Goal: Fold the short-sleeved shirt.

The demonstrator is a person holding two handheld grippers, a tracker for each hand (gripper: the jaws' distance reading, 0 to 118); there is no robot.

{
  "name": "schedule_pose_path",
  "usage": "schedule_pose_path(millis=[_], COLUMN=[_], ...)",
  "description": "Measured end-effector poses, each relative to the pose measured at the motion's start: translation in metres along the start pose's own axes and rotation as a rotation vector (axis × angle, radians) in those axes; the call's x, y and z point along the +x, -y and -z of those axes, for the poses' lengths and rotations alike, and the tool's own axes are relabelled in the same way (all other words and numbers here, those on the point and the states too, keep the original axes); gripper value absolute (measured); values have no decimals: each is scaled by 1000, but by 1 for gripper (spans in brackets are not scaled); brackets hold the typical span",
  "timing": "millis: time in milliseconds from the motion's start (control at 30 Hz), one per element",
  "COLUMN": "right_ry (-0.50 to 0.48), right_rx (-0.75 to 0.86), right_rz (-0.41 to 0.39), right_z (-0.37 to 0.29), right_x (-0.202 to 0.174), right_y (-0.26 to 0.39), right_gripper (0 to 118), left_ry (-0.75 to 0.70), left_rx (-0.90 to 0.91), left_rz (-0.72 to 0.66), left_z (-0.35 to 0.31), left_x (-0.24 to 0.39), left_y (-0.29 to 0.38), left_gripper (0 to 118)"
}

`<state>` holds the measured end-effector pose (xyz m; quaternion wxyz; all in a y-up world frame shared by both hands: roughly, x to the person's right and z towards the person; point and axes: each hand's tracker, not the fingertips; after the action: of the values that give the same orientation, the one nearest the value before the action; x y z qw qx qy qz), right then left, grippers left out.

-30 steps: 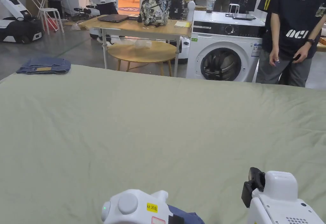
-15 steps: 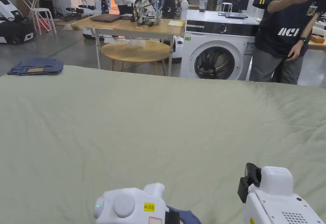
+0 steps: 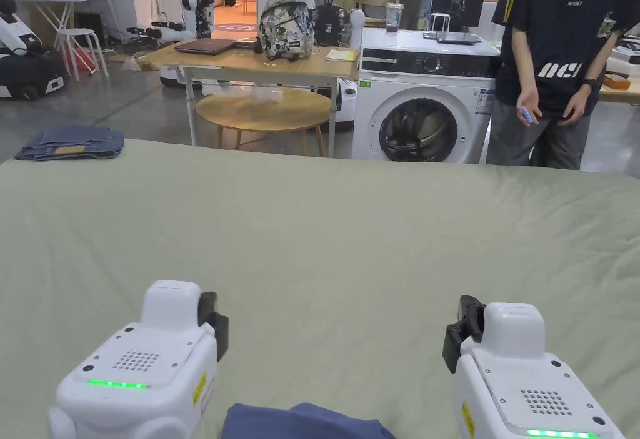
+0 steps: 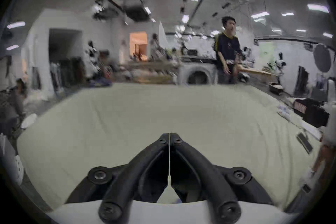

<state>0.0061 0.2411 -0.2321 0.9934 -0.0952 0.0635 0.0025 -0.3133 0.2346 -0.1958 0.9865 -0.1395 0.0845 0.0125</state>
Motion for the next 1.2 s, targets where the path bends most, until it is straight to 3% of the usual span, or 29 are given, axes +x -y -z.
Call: schedule_pose_path(millis=[167,333,467,633,733,867,1033,1200], right_ry=[5,-18,-115,-245,-251,-170,-153,-155], right_rx=[39,-5,-164,-339,-441,-544,-540,-561], right_rz=[7,3,5,-82,-89,-113,-107,-84], right_z=[-4,-14,-32,-41,-27,-2,4,9], right_x=[-5,-10,-25,-61,-75,-81,-83,-79], right_y=[-4,0,27,75,100,131,137,136], right_gripper=[0,0,0,0,0,0,0,0], left_ry=[-55,-62,-47,-29,-18,-22,-13,224], left_rx=[185,186,144,79,45,-10,-119,-371], left_rz=[-30,3,-25,-40,-56,-78,-129,-261], left_z=[-14,-19,-20,-21,-24,-30,-36,-24], left_x=[-14,-16,-21,-30,-37,-46,-58,-75], left_y=[-1,-2,0,15,26,38,57,65], left_gripper=[0,0,0,0,0,0,0,0])
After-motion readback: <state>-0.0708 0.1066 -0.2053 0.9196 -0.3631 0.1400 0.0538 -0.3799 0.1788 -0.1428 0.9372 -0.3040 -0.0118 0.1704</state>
